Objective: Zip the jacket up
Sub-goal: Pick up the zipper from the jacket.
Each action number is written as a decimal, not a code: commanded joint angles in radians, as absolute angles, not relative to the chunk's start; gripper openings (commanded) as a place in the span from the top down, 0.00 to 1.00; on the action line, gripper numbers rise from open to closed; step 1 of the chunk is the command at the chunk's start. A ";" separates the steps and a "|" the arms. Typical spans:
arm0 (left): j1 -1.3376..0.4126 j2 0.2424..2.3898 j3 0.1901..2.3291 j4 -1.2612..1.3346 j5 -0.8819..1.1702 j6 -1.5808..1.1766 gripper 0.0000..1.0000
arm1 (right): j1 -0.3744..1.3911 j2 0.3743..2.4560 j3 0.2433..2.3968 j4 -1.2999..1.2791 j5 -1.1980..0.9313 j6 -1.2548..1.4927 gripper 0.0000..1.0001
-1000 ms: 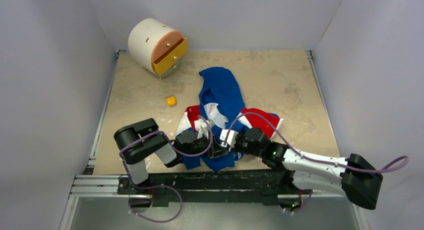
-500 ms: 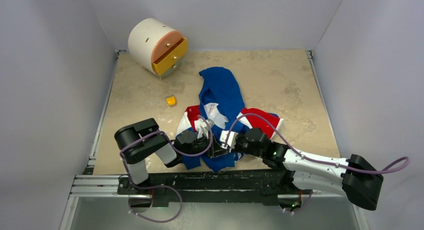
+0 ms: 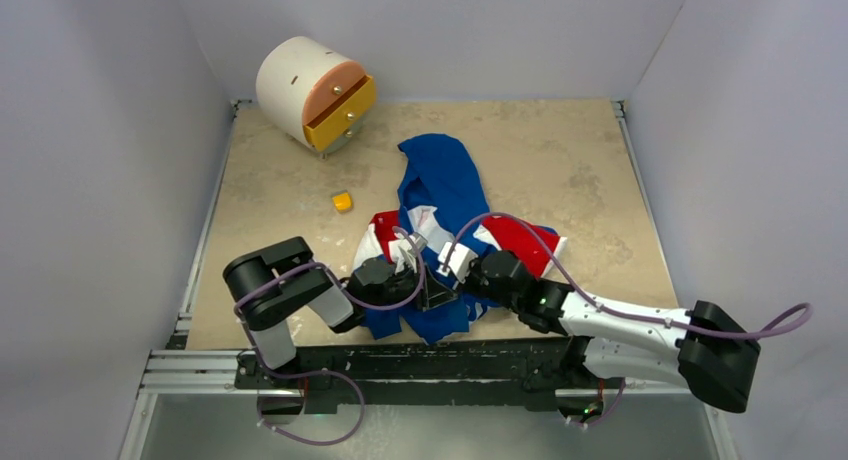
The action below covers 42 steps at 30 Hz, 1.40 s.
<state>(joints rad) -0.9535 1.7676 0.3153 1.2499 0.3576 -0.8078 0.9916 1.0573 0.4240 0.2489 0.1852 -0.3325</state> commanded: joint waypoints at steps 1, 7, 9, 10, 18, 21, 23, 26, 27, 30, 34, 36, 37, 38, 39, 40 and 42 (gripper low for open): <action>-0.989 1.749 0.277 1.092 0.510 -0.793 1.00 | 0.965 0.989 0.508 0.412 0.349 -0.335 1.00; -0.989 1.673 0.263 1.095 0.383 -0.812 0.91 | 0.965 0.938 0.486 0.384 0.334 -0.281 1.00; -0.989 1.655 0.276 1.077 0.356 -0.812 0.88 | 0.966 0.933 0.468 0.405 0.334 -0.252 1.00; -0.989 1.650 0.287 1.062 0.347 -0.810 0.83 | 0.965 0.933 0.462 0.414 0.331 -0.242 1.00; -0.990 1.611 0.262 1.083 0.276 -0.862 0.57 | 0.965 0.947 0.446 0.438 0.344 -0.192 1.00; -0.994 1.561 0.222 1.101 0.208 -0.904 0.50 | 0.966 0.958 0.451 0.432 0.335 -0.173 1.00; -1.011 1.507 0.196 1.099 0.124 -0.926 0.48 | 0.966 0.962 0.460 0.415 0.318 -0.156 1.00; -1.069 1.403 0.180 1.053 -0.032 -0.923 0.46 | 0.966 0.968 0.463 0.413 0.310 -0.138 1.00; -1.091 1.374 0.186 1.026 -0.090 -0.918 0.45 | 0.965 0.971 0.465 0.416 0.309 -0.138 1.00; -1.139 1.311 0.224 0.925 -0.216 -0.943 0.44 | 0.966 0.982 0.468 0.419 0.307 -0.132 1.00; -1.193 1.282 0.243 0.937 -0.363 -1.010 0.44 | 0.965 0.991 0.468 0.433 0.301 -0.128 1.00; -1.227 1.282 0.270 0.947 -0.417 -1.026 0.44 | 0.965 0.991 0.470 0.440 0.301 -0.127 1.00; -1.250 1.284 0.298 0.932 -0.451 -1.030 0.44 | 0.966 0.991 0.472 0.439 0.305 -0.121 1.00; -1.280 1.286 0.323 0.912 -0.493 -1.031 0.44 | 0.966 0.991 0.474 0.437 0.312 -0.111 1.00; -1.315 1.288 0.344 0.884 -0.546 -1.041 0.44 | 0.964 0.992 0.475 0.435 0.319 -0.100 1.00; -1.353 1.290 0.361 0.858 -0.622 -1.055 0.44 | 0.966 0.992 0.475 0.432 0.320 -0.096 1.00; -1.408 1.294 0.376 0.833 -0.752 -1.087 0.44 | 0.965 0.995 0.476 0.433 0.328 -0.092 1.00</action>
